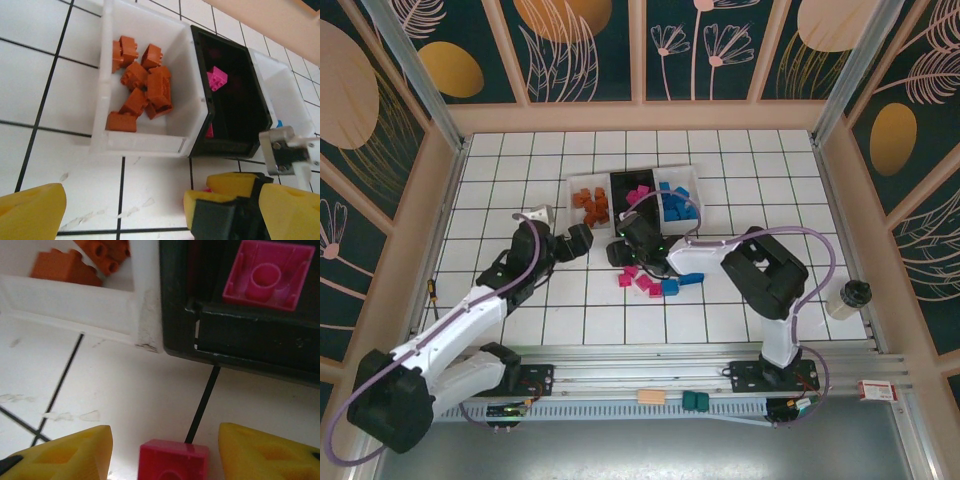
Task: Sort the legos into containers by color
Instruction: Pick up the lego from the center of the table.
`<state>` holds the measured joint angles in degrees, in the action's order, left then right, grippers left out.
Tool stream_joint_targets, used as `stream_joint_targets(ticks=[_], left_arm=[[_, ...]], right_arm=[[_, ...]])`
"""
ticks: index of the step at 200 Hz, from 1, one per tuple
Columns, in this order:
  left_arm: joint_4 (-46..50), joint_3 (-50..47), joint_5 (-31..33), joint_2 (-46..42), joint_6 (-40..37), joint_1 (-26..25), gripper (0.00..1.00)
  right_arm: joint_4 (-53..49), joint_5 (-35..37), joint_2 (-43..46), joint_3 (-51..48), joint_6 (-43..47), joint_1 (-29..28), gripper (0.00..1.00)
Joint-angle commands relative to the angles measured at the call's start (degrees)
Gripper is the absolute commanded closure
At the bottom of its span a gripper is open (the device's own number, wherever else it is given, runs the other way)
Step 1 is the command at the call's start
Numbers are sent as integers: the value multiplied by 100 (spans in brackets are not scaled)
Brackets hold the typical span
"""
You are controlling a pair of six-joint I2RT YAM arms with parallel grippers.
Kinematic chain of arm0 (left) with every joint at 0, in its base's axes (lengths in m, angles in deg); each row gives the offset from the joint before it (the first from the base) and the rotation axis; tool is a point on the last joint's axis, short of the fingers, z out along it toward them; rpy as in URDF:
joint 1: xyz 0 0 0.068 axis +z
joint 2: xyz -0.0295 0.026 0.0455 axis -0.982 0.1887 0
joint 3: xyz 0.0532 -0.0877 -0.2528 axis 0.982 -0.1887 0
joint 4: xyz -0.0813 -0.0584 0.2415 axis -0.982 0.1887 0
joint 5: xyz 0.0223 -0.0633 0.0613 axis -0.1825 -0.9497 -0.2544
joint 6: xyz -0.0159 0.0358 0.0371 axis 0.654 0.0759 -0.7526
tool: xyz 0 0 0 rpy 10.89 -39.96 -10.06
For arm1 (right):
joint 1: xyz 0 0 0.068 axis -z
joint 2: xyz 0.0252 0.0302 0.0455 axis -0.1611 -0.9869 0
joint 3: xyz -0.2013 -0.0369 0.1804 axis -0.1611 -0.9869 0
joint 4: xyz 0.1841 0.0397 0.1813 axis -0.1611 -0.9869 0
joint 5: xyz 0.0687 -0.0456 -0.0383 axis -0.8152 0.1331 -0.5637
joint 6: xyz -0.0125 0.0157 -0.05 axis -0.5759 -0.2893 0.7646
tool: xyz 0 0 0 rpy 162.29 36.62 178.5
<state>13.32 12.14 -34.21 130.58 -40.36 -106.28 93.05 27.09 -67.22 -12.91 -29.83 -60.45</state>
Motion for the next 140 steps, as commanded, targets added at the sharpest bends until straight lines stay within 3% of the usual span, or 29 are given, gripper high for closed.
stream_joint_targets(ticks=[1, 49, 96, 140], left_arm=[[-69, -238, -111, -230, 248, -18, 2], [43, -489, -31, -392, 233, -19, 2], [-8, -464, -260, -362, 101, -19, 1], [-2, -464, -479, -278, 18, -212, 4]], right_arm=[[-405, 367, -188, 205, -68, -44, 43], [-417, 212, -280, 282, 27, -112, 54], [193, -2, 189, 122, 302, -78, 73], [521, -40, 1077, 22, 415, 276, 75]])
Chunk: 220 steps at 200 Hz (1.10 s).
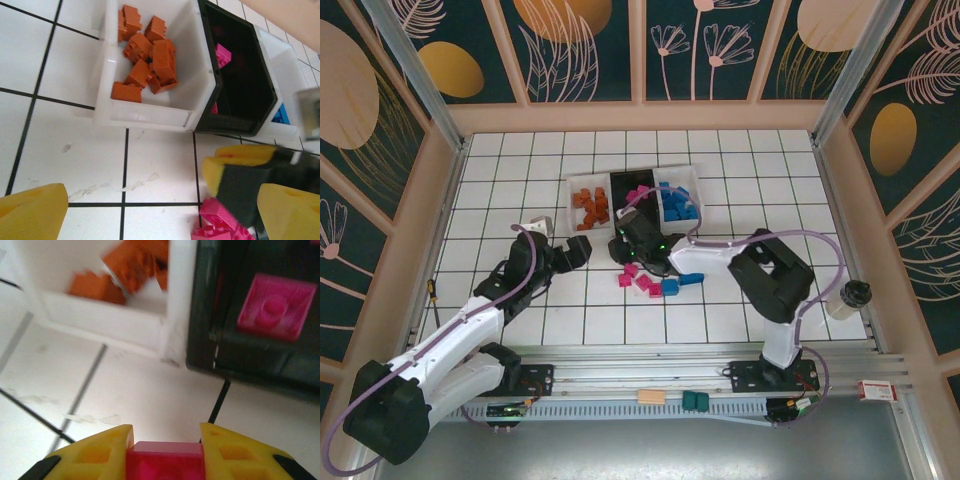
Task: Sort the legos into containers by color
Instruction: Pick up the lego from the center of the table, then place the lego in the container, then pick up the lego from the middle-left of the table.
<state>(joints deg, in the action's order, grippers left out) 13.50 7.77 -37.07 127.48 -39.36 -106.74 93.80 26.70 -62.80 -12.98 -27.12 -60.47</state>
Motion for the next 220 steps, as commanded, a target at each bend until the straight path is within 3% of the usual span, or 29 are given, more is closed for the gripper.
stream_joint_targets(ticks=[1, 88, 108, 121, 134, 147, 220], left_arm=[[-18, -27, -187, 39, -77, -179, 4], [-366, -219, -342, 756, 86, -949, 10], [-480, -202, -370, 1009, 53, -1152, 10], [-579, -193, -400, 1161, 32, -1241, 10], [-710, -185, -455, 1317, 2, -1329, 10], [-797, -131, -504, 1504, -43, -1410, 10], [-1034, 443, -236, 2618, -256, -1974, 16]], right_arm=[[442, -4, 643, 40, 146, 300, 75], [-207, 186, -568, 1498, 197, 1194, 74], [-255, 85, -816, 1841, 182, 1259, 67], [-314, 38, -905, 2026, 192, 1279, 54], [-299, 3, -834, 2077, 208, 1276, 45], [-243, -36, -638, 2009, 210, 1281, 42], [185, 16, 744, 489, 53, 1279, 40]])
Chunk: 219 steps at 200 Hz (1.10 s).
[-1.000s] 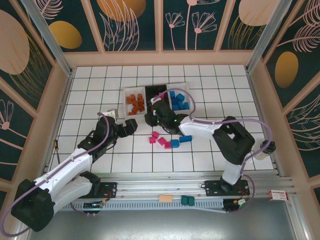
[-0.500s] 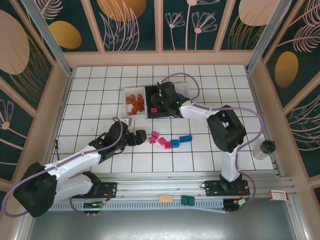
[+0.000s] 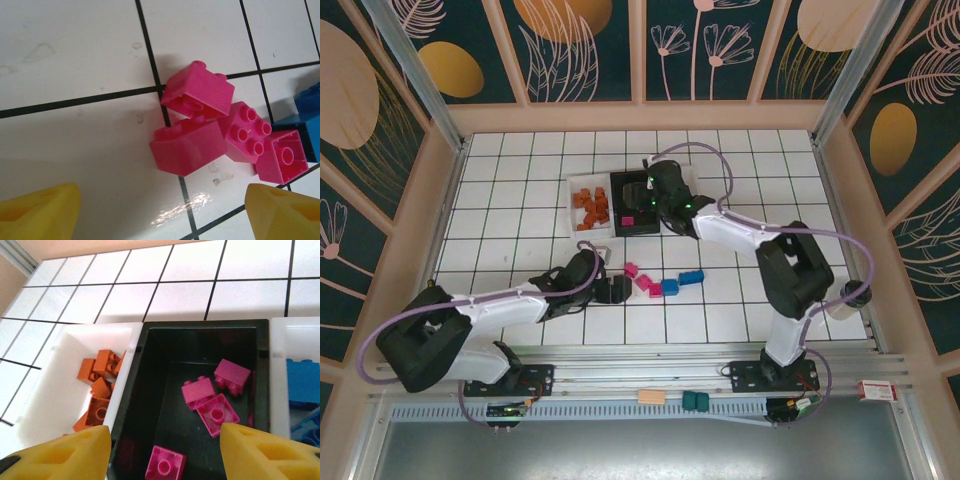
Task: Sort the legos into containers by color
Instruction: Pick up the lego from the middle-left of the table, then place the lego in the container.
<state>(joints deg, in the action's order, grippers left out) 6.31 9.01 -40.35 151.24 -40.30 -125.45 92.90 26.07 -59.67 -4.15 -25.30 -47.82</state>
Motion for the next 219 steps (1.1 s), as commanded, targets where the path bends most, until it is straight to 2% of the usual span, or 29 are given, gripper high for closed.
stream_joint_targets(ticks=[1, 23, 56, 83, 121, 163, 195, 219], left_arm=[[-317, 334, 101, 257, -162, -104, 16], [-310, 551, 217, 503, -232, -157, 17], [-157, 745, 404, 818, -294, -179, 31], [-90, 718, 546, 958, -307, -269, 32], [-112, 608, 689, 1042, -225, -306, 51], [73, 397, 763, 386, -75, -302, 70], [703, 822, 1217, -411, -266, -276, 71], [1099, 1747, 1353, -194, -775, 98, 72]], right_arm=[[286, 81, 446, -411, -129, 18, 40], [355, 82, 702, -749, -182, 22, 40], [405, 118, 963, -1035, -217, 40, 40], [441, 169, 1123, -1199, -242, 81, 40], [474, 93, 1370, -1503, -322, 93, 40], [402, -82, 1772, -2057, -358, 84, 40], [575, -414, 2085, -2621, -294, -24, 40], [706, -660, 2047, -2917, -112, -307, 40]])
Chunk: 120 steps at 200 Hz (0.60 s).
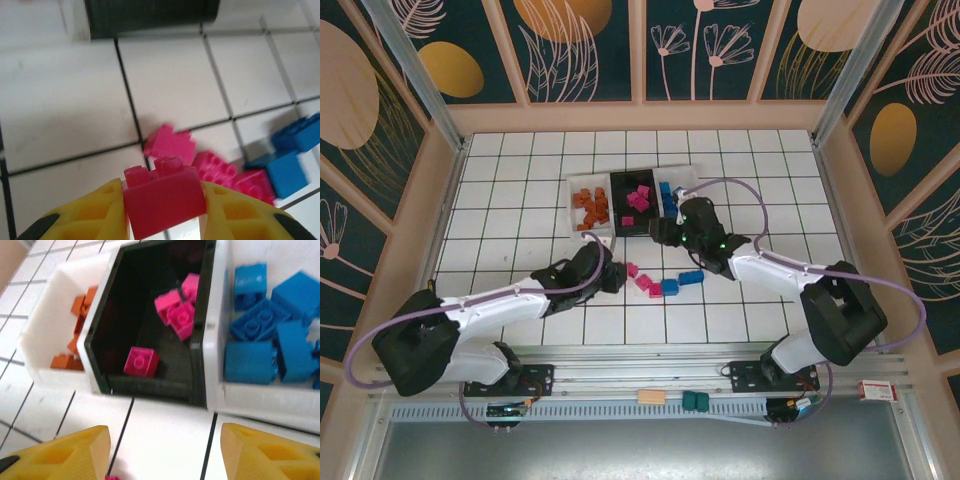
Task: Sort the legos into containers by color
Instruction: Place the lego in the container.
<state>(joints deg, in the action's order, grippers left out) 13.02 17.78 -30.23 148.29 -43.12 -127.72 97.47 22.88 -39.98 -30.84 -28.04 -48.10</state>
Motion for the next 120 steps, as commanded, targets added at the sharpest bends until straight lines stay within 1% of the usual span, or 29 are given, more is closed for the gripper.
stream_joint_targets(ticks=[1, 25, 32, 55, 79, 102, 120], left_arm=[[427, 924, 335, 123, -503, 347, 72], [350, 1778, 188, 810, -865, 799, 73], [351, 2224, 121, 1095, -939, 902, 74], [525, 3328, 98, 2163, -1114, 1070, 75], [883, 4386, 98, 3269, -1139, 1308, 77], [1158, 5047, 22, 3860, -1137, 1445, 75], [1342, 5277, 30, 4008, -1146, 1484, 73]], right_arm=[[252, -334, 76, -256, 170, -299, 39], [418, -210, 28, -512, 240, -668, 40], [493, -205, 29, -584, 236, -731, 39], [693, -350, -95, -697, 287, -942, 39], [515, -238, -461, -455, 498, -1186, 39], [407, -164, -834, -227, 601, -1268, 39], [314, -92, -1092, -39, 691, -1278, 39]])
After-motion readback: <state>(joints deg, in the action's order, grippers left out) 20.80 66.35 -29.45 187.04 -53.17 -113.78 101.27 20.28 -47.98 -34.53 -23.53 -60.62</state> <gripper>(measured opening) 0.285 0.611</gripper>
